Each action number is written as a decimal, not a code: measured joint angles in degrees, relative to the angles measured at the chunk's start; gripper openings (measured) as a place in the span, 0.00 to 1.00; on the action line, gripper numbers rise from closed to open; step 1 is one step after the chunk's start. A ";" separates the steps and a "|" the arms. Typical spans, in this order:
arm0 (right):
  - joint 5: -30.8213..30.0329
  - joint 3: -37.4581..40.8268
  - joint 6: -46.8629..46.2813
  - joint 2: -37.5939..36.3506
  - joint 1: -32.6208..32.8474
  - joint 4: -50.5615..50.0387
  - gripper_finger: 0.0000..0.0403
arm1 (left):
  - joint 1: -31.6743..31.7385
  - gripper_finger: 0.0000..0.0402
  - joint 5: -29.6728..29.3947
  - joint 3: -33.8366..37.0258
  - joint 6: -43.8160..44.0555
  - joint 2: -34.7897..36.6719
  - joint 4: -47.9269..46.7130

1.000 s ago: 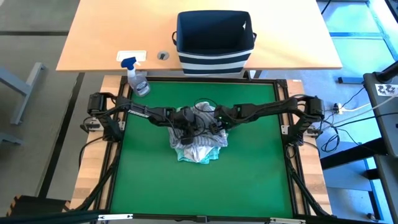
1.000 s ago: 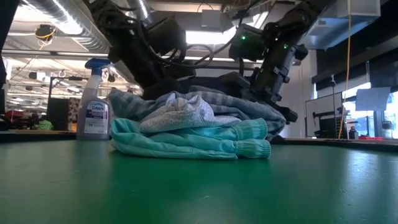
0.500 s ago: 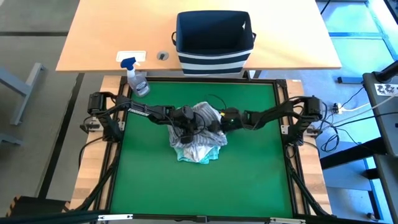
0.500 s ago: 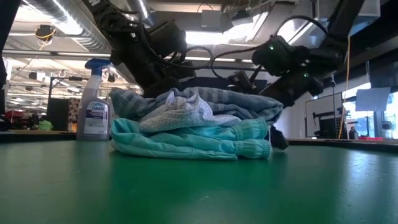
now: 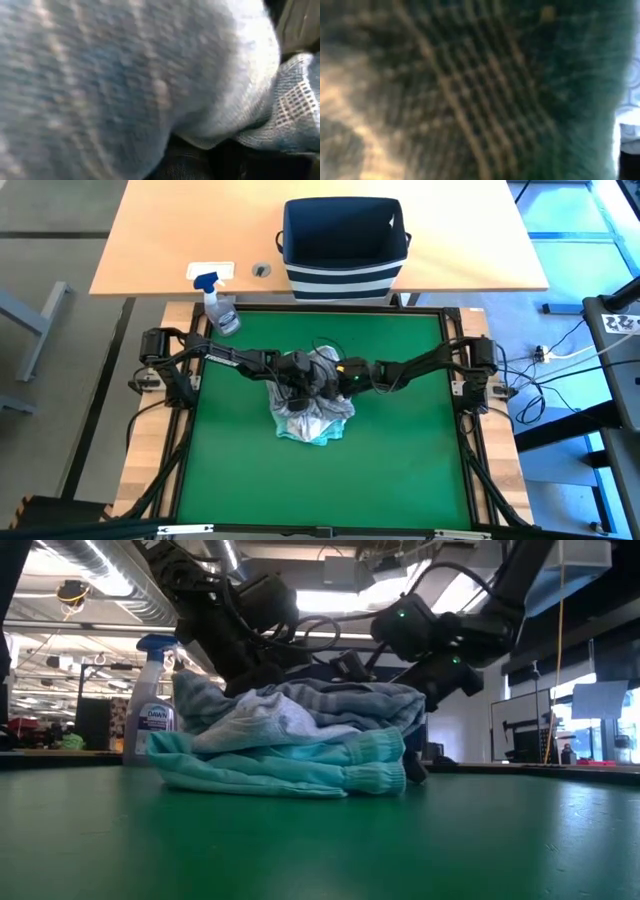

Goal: Fold laundry
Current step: Put the stacked clothes into the blue laundry bin

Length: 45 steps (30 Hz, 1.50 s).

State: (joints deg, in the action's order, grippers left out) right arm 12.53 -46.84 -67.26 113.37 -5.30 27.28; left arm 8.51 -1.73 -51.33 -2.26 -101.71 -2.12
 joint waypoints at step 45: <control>-1.38 -0.51 18.23 -0.45 0.00 -0.56 0.42 | -1.00 0.37 -20.89 -6.80 15.40 39.63 -33.95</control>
State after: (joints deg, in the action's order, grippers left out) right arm 11.16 -47.34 -49.04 112.92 -5.30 26.72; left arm 7.51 -22.63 -58.13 13.14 -62.08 -36.07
